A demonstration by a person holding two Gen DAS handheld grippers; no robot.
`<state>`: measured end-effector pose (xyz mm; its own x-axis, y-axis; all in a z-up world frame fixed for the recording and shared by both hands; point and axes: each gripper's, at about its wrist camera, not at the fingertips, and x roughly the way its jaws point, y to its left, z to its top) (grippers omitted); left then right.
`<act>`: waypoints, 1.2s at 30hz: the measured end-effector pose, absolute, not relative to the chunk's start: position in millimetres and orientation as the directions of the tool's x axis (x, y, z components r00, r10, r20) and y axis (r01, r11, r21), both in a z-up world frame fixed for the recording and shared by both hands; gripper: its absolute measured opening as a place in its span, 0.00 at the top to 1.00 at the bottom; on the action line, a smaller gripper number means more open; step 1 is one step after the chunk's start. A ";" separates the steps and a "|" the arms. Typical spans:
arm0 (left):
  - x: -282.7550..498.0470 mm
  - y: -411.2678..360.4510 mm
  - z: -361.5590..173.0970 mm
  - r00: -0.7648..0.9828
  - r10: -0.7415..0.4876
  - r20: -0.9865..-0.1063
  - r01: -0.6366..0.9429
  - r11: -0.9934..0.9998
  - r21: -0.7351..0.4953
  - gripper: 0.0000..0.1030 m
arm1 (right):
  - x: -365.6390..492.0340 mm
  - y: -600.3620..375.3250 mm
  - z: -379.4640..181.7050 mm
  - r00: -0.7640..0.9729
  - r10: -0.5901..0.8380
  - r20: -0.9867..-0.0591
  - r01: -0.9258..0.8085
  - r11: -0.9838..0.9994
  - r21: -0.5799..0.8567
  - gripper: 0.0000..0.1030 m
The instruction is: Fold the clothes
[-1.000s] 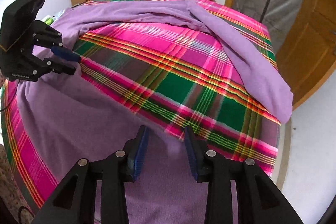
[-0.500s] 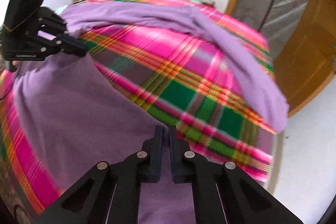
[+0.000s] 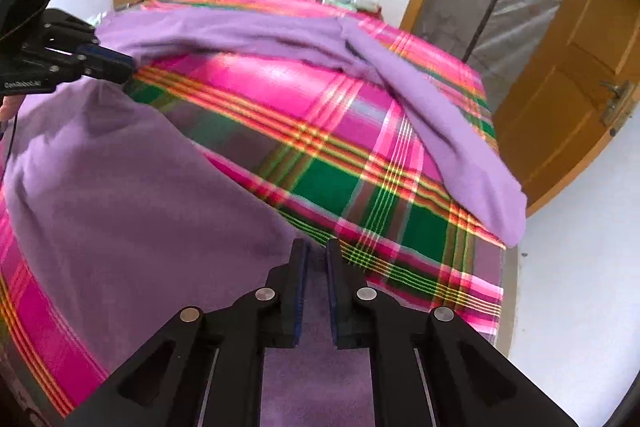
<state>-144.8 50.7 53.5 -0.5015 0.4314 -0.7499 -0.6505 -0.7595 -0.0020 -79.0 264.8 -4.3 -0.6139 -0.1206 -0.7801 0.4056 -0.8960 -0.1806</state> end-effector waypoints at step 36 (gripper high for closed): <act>-2.2 -232.0 12.1 -0.643 0.182 -0.744 0.111 -0.939 -0.325 0.80 | 22.1 80.6 -22.2 -0.480 -0.406 -0.778 0.707 -0.704 -0.069 0.76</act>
